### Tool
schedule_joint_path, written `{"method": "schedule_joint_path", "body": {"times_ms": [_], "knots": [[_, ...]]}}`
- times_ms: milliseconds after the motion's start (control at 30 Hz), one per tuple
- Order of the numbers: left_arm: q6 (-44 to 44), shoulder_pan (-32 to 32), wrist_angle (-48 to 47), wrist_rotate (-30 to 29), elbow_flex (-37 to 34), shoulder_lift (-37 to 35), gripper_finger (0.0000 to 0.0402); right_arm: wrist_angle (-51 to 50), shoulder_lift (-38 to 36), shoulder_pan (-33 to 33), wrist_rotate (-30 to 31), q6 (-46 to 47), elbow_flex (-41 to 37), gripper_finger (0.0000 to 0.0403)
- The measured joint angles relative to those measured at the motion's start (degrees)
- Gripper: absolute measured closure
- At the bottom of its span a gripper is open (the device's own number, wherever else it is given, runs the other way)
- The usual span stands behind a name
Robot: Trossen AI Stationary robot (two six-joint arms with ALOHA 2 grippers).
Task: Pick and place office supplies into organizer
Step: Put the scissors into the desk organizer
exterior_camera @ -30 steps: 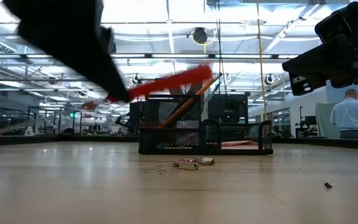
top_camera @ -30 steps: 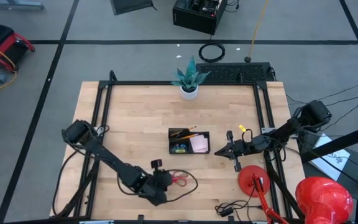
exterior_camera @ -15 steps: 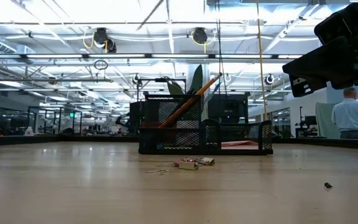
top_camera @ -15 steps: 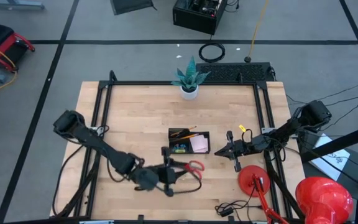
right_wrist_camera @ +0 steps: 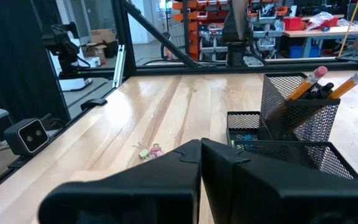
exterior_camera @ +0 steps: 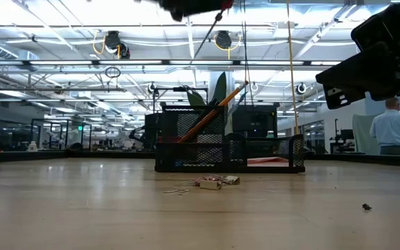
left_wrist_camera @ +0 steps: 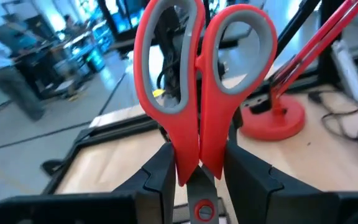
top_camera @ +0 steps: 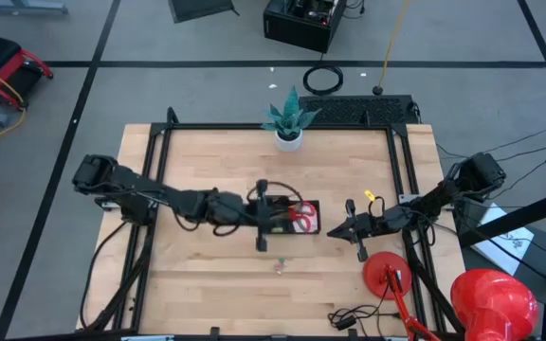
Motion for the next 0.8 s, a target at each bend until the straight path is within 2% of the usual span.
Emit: {"method": "schedule_joint_path", "body": {"times_ms": [100, 300, 433, 800], "knots": [[-1.88, 3.30, 7.17, 4.73, -6.19, -1.02, 0.0287, -0.42, 0.02, 0.00, 0.01, 0.00, 0.00, 0.0403], [-4.72, 8.28, 18.68, 8.22, -15.37, -1.02, 0.0286, -1.25, 0.02, 0.01, 0.02, 0.24, 0.00, 0.0403], [-4.55, 10.30, 25.38, 9.09, -18.86, -1.13, 0.0286, -1.28, 0.02, -0.01, 0.11, 0.41, 0.00, 0.0403], [-6.81, 13.40, 35.27, 10.61, -25.34, 2.64, 0.0286, -0.82, 0.01, -0.03, 0.47, 0.39, 0.02, 0.0403]]}}
